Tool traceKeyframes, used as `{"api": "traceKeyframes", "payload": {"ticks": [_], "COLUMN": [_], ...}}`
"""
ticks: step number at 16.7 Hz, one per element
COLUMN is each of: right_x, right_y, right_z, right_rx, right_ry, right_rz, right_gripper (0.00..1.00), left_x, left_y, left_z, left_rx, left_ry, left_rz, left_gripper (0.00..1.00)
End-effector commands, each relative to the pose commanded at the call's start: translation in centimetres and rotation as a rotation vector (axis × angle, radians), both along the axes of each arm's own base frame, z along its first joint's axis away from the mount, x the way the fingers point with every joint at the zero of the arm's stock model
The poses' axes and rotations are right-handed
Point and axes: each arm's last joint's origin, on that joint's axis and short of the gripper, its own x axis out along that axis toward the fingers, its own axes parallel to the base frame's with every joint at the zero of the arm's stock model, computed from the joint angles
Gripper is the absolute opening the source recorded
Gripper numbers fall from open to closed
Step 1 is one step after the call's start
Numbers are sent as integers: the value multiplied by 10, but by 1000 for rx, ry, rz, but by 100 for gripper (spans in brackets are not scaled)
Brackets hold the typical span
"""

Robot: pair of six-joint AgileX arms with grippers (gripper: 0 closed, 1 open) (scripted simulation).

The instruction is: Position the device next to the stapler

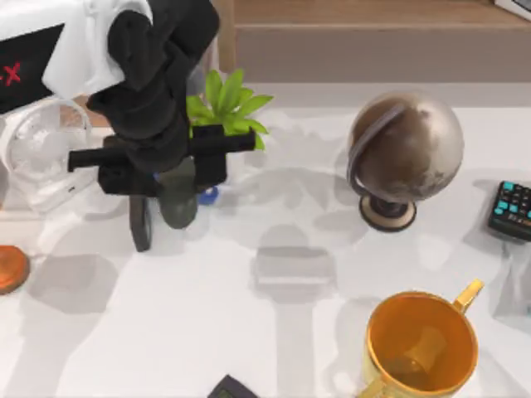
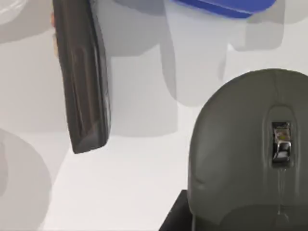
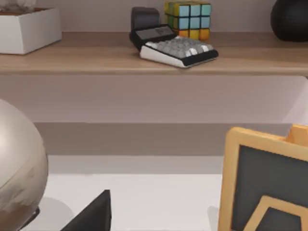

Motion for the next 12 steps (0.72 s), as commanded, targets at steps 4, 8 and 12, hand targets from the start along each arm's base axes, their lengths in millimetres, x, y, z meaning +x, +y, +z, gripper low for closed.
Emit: {"api": "traceKeyframes", "payload": {"ticks": [4, 8, 12], "right_x": [0, 0, 0], "right_y": [0, 0, 0], "right_z": [0, 0, 0], "right_rx": [0, 0, 0], "right_ry": [0, 0, 0], "right_rz": [0, 0, 0], "right_gripper": [100, 100, 100], "left_x": [-40, -65, -69], "left_y": [-32, -46, -48], "left_z": [-40, -66, -70], "left_rx": [48, 90, 97], "left_ry": [67, 106, 111], "left_rz": [-43, -71, -74], "left_gripper": [0, 0, 0]}}
